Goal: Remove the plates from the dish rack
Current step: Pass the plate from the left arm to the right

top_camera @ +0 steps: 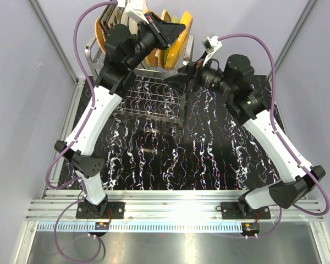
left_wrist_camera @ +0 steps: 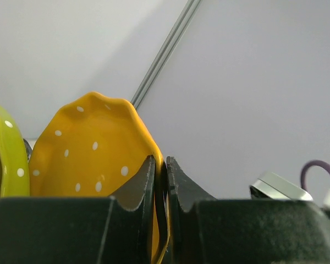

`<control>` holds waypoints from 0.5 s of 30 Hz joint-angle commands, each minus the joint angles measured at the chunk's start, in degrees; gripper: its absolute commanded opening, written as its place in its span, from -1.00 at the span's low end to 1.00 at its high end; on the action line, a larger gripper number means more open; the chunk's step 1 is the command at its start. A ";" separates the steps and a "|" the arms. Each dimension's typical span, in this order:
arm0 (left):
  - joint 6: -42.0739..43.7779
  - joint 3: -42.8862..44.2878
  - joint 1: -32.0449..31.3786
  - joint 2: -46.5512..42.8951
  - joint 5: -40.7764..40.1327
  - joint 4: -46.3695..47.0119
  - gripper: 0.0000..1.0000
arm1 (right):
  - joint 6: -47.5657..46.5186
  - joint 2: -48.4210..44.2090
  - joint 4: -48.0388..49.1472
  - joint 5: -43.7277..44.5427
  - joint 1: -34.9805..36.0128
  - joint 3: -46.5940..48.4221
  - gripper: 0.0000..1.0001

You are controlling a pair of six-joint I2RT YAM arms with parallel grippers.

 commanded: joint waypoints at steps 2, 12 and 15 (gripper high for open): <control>-0.80 1.14 -0.31 -5.53 -1.96 11.04 -1.00 | -14.43 -0.53 -2.83 20.52 6.00 2.51 0.99; -1.95 -0.79 -0.31 -6.14 -2.93 11.92 -1.00 | -21.03 3.69 5.24 50.67 15.58 4.27 1.00; -1.95 -0.88 -0.31 -6.40 -2.93 11.92 -1.00 | -21.65 4.92 7.18 53.07 16.29 4.19 0.99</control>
